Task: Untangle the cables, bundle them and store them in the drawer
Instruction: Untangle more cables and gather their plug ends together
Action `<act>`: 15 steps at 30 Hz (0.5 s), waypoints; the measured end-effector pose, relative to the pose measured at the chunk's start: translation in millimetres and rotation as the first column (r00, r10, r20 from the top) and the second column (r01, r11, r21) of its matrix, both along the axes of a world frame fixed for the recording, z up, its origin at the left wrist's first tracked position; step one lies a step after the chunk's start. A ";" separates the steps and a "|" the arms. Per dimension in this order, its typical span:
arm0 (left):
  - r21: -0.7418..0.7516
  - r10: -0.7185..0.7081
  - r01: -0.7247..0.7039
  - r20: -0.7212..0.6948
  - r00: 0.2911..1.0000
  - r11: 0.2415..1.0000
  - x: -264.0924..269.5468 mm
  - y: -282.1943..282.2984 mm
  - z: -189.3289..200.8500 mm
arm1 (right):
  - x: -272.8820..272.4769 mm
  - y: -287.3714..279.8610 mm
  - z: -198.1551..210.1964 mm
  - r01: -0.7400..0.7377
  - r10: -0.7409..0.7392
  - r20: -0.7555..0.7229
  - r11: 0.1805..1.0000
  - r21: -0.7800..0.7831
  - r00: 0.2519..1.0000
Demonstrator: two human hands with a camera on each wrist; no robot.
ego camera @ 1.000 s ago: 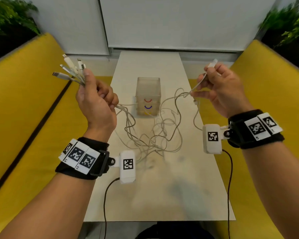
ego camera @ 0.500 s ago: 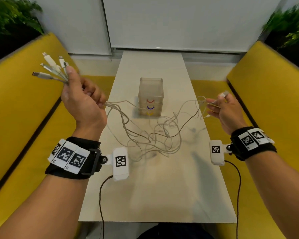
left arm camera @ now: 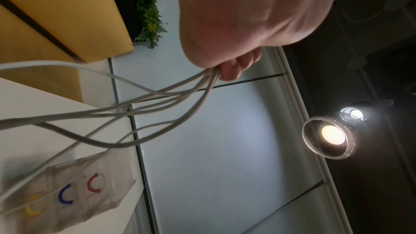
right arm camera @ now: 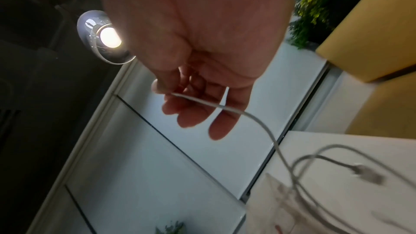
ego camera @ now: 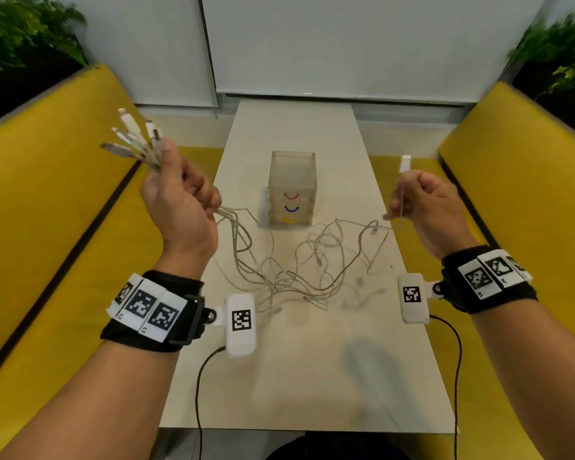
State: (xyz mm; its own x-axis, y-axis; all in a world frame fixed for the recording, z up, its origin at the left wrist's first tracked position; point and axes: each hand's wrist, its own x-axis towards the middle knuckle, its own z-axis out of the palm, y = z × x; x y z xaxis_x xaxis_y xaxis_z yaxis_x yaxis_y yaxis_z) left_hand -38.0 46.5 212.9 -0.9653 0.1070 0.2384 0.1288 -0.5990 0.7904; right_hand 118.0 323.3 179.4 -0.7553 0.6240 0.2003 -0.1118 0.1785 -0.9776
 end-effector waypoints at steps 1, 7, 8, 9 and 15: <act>-0.011 -0.033 0.033 0.003 0.999 0.999 2.9 3.8 -2.1 | -3.2 -6.1 1.4 -0.039 0.039 -0.001 0.999 -0.016 0.999; -0.081 -0.304 0.308 0.053 0.951 0.948 19.2 28.6 -20.1 | -28.0 -52.9 11.8 -0.299 0.301 -0.010 0.943 -0.144 0.954; -0.099 -0.327 0.332 0.063 0.943 0.938 22.3 32.3 -22.4 | -33.0 -61.5 14.4 -0.328 0.328 -0.030 0.932 -0.153 0.944; -0.119 -0.343 0.349 0.068 0.937 0.930 26.1 35.0 -23.3 | -37.5 -69.8 17.1 -0.344 0.341 -0.047 0.927 -0.150 0.939; -0.278 -0.323 0.298 -0.047 0.945 0.913 47.6 47.1 -20.6 | -52.0 -103.4 28.4 -0.381 0.378 -0.053 0.923 -0.063 0.924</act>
